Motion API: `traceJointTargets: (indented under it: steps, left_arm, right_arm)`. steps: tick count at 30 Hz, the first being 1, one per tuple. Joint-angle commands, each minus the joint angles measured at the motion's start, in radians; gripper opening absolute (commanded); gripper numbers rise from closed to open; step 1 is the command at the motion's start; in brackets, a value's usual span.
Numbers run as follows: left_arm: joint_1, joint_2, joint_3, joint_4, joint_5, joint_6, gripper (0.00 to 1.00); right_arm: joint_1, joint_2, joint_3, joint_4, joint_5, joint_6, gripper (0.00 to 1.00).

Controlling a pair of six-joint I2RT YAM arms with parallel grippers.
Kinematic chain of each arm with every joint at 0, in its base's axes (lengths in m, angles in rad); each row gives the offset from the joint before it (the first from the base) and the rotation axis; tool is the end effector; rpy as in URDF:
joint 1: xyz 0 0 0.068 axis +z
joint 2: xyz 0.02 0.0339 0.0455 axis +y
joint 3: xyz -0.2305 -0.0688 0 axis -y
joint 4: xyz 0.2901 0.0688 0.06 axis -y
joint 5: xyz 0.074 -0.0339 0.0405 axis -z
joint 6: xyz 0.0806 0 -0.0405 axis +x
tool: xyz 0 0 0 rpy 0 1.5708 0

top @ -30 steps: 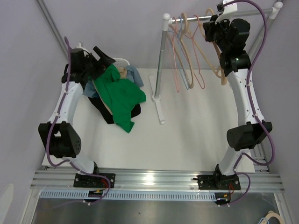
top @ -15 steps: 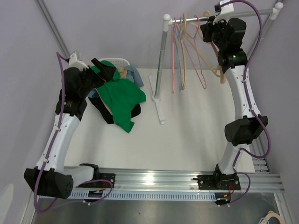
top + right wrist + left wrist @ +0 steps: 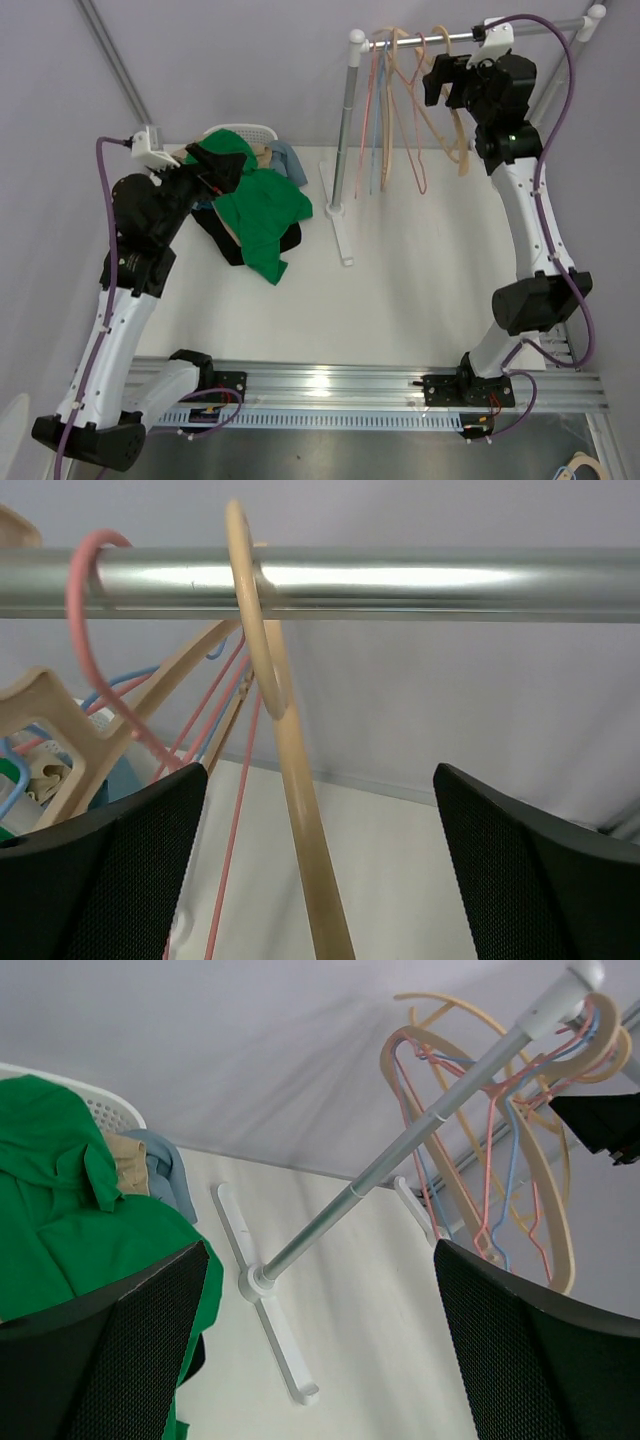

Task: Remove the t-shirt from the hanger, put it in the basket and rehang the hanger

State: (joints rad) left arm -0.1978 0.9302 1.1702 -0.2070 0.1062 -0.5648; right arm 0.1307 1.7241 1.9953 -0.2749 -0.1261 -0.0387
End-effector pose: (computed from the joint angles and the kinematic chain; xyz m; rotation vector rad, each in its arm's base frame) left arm 0.2962 -0.0681 0.4306 -0.2024 1.5653 -0.6839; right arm 0.4672 0.0716 0.4762 -0.2318 1.5599 0.1714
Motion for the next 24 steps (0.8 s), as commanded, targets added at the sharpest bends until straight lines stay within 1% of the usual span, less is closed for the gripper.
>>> traceJointTargets:
  steps: [1,4,5,7,8,10,11,12,13,14,15,16,18,19,20,21,23,24]
  left_arm:
    - [-0.014,-0.053,-0.006,0.018,0.018,0.052,0.99]
    - [-0.015,-0.089,-0.02,0.018,0.053,0.051,0.99]
    - [-0.017,-0.103,-0.023,0.02,0.065,0.049,0.99]
    - [-0.018,-0.145,-0.046,0.037,0.102,0.043,1.0]
    - [-0.02,-0.158,-0.056,0.041,0.14,0.04,1.0]
    - [-0.032,-0.204,-0.087,0.05,0.171,0.029,0.99]
    - [-0.04,-0.226,-0.098,0.057,0.19,0.029,0.99]
    - [-0.049,-0.244,-0.109,0.069,0.196,0.034,1.0]
    - [-0.055,-0.283,-0.136,0.07,0.197,0.036,0.99]
    - [-0.067,-0.301,-0.147,0.069,0.197,0.037,0.99]
    - [-0.071,-0.32,-0.156,0.064,0.193,0.037,0.99]
    - [-0.072,-0.339,-0.177,0.066,0.193,0.037,1.0]
    - [-0.074,-0.392,-0.22,0.073,0.188,0.037,0.99]
    - [-0.074,-0.405,-0.242,0.073,0.185,0.036,0.99]
    - [-0.074,-0.422,-0.26,0.07,0.187,0.034,1.0]
    - [-0.074,-0.43,-0.279,0.067,0.191,0.031,1.0]
    - [-0.074,-0.441,-0.299,0.055,0.191,0.019,1.0]
    - [-0.074,-0.448,-0.341,0.058,0.202,0.013,0.99]
  right_arm:
    - [-0.002,-0.188,-0.022,-0.015,0.135,-0.004,1.0]
    - [0.001,-0.285,-0.116,-0.026,0.259,-0.001,1.0]
    - [0.001,-0.357,-0.145,-0.03,0.345,0.005,0.99]
    - [0.001,-0.431,-0.242,-0.061,0.432,0.055,1.0]
    - [0.003,-0.504,-0.277,-0.075,0.494,0.084,1.0]
    - [0.004,-0.581,-0.415,-0.11,0.508,0.172,0.99]
    - [0.02,-0.657,-0.473,-0.115,0.505,0.195,0.99]
    - [0.027,-0.693,-0.534,-0.112,0.478,0.221,1.0]
    - [0.033,-0.725,-0.643,-0.101,0.456,0.252,0.99]
    - [0.038,-0.753,-0.694,-0.093,0.426,0.32,0.99]
    - [0.043,-0.808,-0.743,-0.066,0.343,0.354,1.0]
    - [0.047,-0.834,-0.836,-0.051,0.31,0.388,0.99]
    - [0.061,-0.897,-0.907,-0.023,0.266,0.483,0.99]
    - [0.066,-0.919,-0.938,-0.018,0.257,0.505,0.99]
    - [0.075,-0.937,-0.984,-0.018,0.275,0.531,0.99]
    - [0.081,-0.954,-0.997,-0.026,0.301,0.581,0.99]
    - [0.09,-0.997,-1.018,-0.072,0.35,0.599,0.99]
    - [0.092,-1.011,-1.026,-0.101,0.359,0.603,0.99]
